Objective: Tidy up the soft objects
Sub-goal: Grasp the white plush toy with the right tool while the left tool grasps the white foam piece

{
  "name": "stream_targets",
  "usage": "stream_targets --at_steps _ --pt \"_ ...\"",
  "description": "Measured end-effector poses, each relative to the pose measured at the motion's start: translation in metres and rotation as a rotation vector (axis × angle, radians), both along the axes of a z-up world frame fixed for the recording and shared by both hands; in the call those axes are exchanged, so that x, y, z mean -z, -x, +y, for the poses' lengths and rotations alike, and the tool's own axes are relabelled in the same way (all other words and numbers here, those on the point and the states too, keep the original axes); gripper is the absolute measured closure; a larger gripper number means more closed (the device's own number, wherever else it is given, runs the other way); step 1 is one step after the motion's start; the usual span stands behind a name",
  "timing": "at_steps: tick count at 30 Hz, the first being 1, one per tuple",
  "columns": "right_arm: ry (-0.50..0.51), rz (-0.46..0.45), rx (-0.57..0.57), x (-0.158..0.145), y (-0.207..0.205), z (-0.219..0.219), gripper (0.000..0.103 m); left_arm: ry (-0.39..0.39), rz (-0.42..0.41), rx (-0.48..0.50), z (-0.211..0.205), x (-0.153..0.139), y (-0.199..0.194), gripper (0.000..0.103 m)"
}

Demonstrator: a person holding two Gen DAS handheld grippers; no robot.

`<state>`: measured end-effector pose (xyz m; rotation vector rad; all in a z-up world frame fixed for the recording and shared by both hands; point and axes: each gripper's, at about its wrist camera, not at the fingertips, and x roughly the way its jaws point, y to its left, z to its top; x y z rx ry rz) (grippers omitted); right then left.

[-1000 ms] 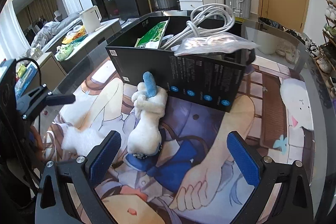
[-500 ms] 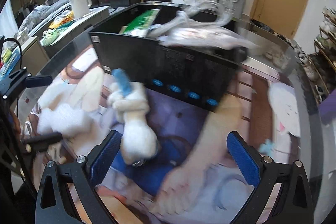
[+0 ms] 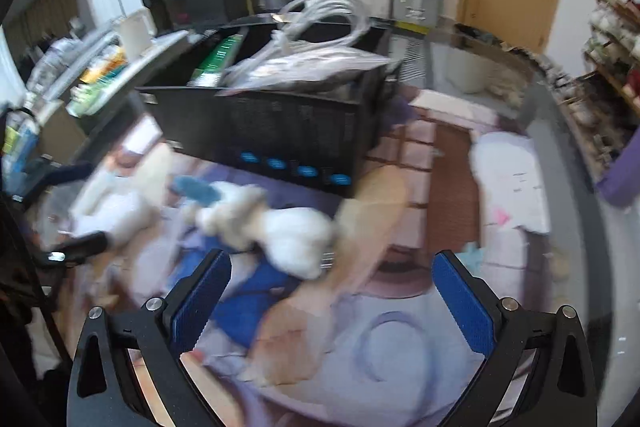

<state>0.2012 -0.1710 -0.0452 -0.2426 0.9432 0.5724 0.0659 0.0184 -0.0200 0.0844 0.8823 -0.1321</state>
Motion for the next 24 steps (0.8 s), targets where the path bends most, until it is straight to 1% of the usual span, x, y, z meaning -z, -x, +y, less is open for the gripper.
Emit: stream_targets --at_steps 1,3,4,5,6,7,8,9,10,12,14,20,21,22,23,24 --pt "-0.028 0.018 -0.004 0.000 0.000 0.001 0.001 0.001 0.003 0.005 -0.001 0.000 0.001 0.013" --pt "-0.044 0.033 -0.014 0.002 0.003 0.007 0.001 0.004 0.011 0.021 -0.003 0.001 0.002 0.019" --pt "-0.045 0.031 -0.018 0.002 0.005 0.010 0.001 0.002 0.022 0.033 -0.004 0.002 0.002 0.025" --pt "-0.050 0.030 -0.023 0.001 0.007 0.016 0.001 -0.001 0.026 0.039 -0.005 0.003 0.002 0.034" --pt "-0.055 0.034 -0.028 0.002 0.007 0.020 0.001 0.000 0.033 0.049 -0.006 0.004 0.002 0.039" --pt "-0.056 0.040 -0.035 0.003 0.008 0.026 0.001 0.004 0.038 0.053 -0.007 0.004 0.003 0.050" --pt "-0.051 0.041 -0.041 0.003 0.010 0.032 0.001 0.015 0.042 0.057 -0.007 0.004 0.003 0.058" --pt "-0.044 0.039 -0.044 0.004 0.011 0.037 0.001 0.024 0.040 0.059 -0.006 0.003 0.004 0.061" --pt "-0.037 0.037 -0.047 0.005 0.012 0.041 0.001 0.028 0.039 0.060 -0.006 0.002 0.004 0.064" --pt "-0.016 0.029 -0.038 0.008 0.012 0.050 0.001 0.031 0.028 0.056 -0.005 0.000 0.005 0.065" --pt "-0.016 0.034 -0.019 0.011 0.009 0.055 0.001 0.041 0.022 0.049 -0.003 -0.002 0.004 0.066" --pt "0.025 0.019 0.023 0.014 0.000 0.070 0.002 0.052 0.012 0.023 0.003 -0.003 0.002 0.066" --pt "0.032 0.010 0.025 0.014 0.001 0.072 0.003 0.053 0.011 0.022 0.004 -0.003 0.002 0.066" --pt "0.038 0.006 0.024 0.014 0.001 0.074 0.010 0.054 0.010 0.020 0.004 -0.003 0.003 0.066" --pt "0.048 0.008 0.022 0.015 0.001 0.076 0.013 0.055 0.008 0.020 0.005 -0.003 0.003 0.066" --pt "0.048 0.006 0.023 0.016 0.000 0.074 0.014 0.056 0.007 0.020 0.005 -0.003 0.003 0.066"
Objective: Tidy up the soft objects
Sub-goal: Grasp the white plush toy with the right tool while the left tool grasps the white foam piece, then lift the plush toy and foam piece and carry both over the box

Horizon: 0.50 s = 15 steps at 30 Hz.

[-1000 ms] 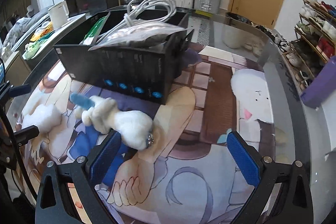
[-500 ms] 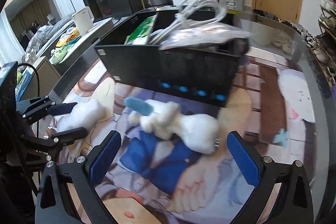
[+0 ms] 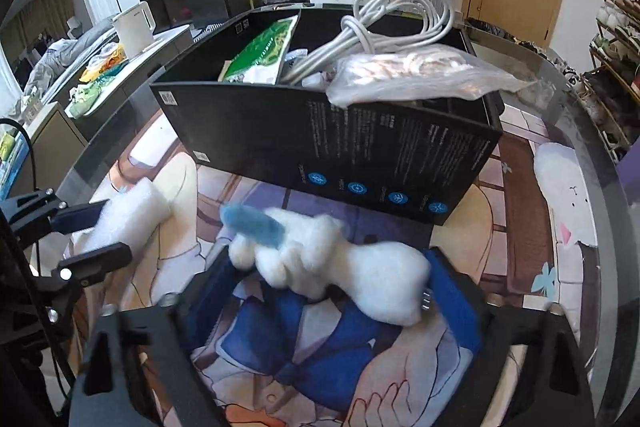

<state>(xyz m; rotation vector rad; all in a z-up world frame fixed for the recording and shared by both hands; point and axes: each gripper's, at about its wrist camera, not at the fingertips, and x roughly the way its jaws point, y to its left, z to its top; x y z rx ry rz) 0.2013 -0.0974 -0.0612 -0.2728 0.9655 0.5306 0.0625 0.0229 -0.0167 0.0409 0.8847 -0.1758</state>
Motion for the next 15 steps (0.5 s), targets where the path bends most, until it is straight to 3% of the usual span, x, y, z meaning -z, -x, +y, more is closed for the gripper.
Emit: stream_targets --at_steps 15 --pt "-0.060 -0.039 0.009 -0.015 0.012 -0.035 0.017 -0.007 -0.020 -0.006 -0.005 -0.005 0.001 0.066"
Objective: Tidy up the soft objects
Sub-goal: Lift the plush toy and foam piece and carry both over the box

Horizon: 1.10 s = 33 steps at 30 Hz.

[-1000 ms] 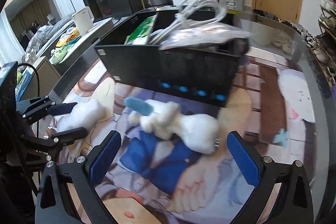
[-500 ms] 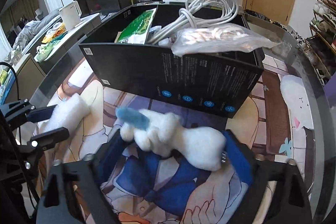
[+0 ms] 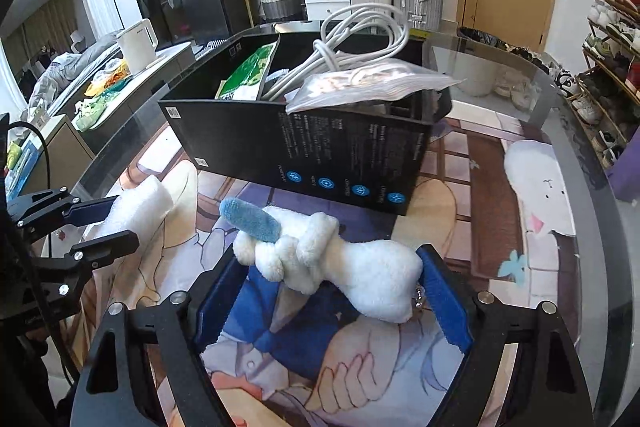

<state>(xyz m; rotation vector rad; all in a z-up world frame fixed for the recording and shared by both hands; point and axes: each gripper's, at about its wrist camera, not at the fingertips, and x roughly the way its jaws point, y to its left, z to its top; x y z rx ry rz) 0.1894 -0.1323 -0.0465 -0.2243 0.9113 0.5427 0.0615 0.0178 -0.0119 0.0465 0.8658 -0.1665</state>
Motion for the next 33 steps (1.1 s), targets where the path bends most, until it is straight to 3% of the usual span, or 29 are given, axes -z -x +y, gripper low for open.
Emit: stream_targets --at_steps 22,33 --pt "-0.068 -0.092 -0.073 -0.040 0.023 -0.026 0.017 -0.005 -0.078 -0.042 -0.009 -0.021 -0.007 0.066" --pt "-0.065 -0.162 -0.098 -0.066 0.029 -0.030 0.017 -0.006 -0.133 -0.064 -0.015 -0.046 -0.024 0.066"
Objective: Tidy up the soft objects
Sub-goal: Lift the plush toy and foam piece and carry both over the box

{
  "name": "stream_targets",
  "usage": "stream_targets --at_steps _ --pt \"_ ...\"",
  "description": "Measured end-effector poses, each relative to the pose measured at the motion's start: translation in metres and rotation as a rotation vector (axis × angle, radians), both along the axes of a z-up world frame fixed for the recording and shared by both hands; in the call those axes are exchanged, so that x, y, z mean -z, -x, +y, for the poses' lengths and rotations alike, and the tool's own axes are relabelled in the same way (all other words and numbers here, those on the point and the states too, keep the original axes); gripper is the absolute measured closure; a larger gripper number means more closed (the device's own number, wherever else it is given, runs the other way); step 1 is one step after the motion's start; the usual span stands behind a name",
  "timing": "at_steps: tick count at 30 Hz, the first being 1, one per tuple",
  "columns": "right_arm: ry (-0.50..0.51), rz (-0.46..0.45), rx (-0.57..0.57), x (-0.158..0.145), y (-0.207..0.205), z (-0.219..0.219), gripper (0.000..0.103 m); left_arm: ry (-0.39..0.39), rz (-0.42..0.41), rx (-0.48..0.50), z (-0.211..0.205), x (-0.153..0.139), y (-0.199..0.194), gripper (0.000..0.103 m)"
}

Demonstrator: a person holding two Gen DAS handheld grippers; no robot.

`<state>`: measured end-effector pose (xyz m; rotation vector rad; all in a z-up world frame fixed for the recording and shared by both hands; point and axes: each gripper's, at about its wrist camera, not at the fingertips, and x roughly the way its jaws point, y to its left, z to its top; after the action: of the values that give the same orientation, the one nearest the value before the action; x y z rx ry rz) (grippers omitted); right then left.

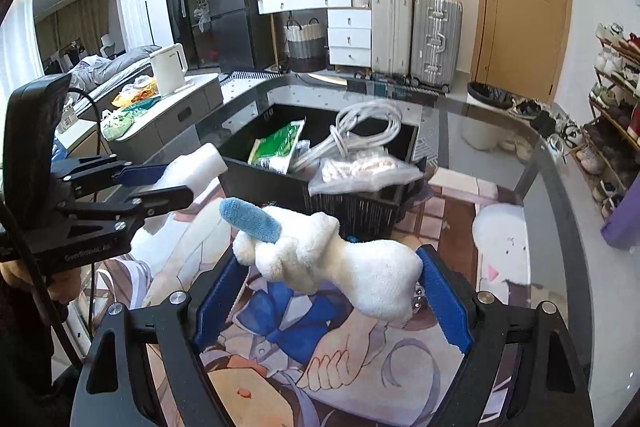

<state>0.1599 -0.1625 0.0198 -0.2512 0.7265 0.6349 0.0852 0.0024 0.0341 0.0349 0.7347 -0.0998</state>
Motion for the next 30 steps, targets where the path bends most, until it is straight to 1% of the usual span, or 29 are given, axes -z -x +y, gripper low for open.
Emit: stream_targets --at_steps 6,16,30 --pt "-0.016 -0.030 -0.033 -0.012 0.000 0.004 0.016 0.010 -0.023 -0.007 0.000 -0.010 -0.011 0.066" --pt "-0.037 -0.068 -0.072 -0.030 0.002 0.011 0.017 0.019 -0.063 -0.004 0.000 -0.026 -0.015 0.066" --pt "-0.049 -0.111 -0.093 -0.048 -0.002 0.014 0.017 0.028 -0.087 -0.029 0.006 -0.033 -0.027 0.066"
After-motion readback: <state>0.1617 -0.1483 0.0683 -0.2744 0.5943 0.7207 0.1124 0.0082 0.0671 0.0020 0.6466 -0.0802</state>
